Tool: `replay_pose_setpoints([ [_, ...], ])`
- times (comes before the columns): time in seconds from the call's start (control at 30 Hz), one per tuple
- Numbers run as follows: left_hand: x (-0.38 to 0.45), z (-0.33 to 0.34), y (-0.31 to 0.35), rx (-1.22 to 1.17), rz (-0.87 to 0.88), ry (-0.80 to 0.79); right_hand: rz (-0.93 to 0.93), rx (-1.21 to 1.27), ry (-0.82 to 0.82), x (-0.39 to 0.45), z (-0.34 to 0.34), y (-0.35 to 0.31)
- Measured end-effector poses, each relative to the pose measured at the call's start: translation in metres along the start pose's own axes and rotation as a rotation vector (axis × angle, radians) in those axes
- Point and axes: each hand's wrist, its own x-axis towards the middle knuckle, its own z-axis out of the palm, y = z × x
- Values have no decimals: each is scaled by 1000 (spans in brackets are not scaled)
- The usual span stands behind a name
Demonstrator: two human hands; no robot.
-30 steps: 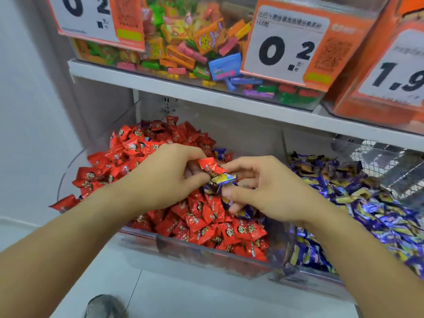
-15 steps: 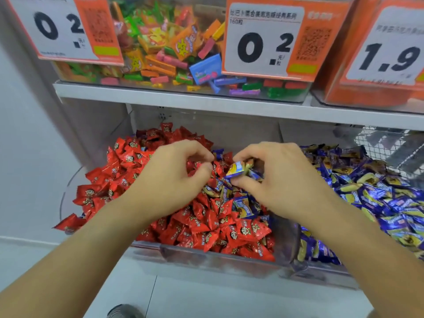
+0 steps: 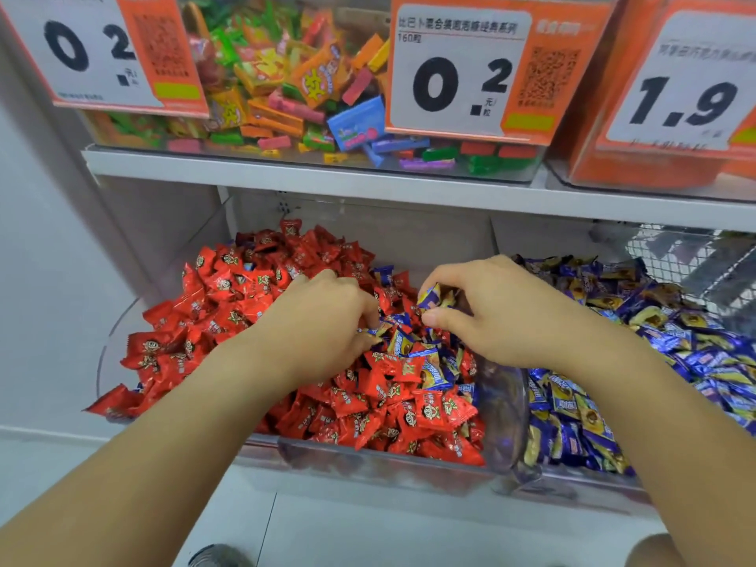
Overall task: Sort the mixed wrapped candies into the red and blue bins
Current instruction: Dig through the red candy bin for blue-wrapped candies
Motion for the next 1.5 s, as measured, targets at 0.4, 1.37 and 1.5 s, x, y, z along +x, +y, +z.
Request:
replay_pose_setpoints([
  [0.4,-2,-4,0,-608,-212,220,16,183,20,4,-4,2],
  [1.37,56,-6,116,-612,183,303,292,906,531,-77,-21,97],
  [1.5,34,2,74,-520,93,192,234,602,384,-79,-19,107],
])
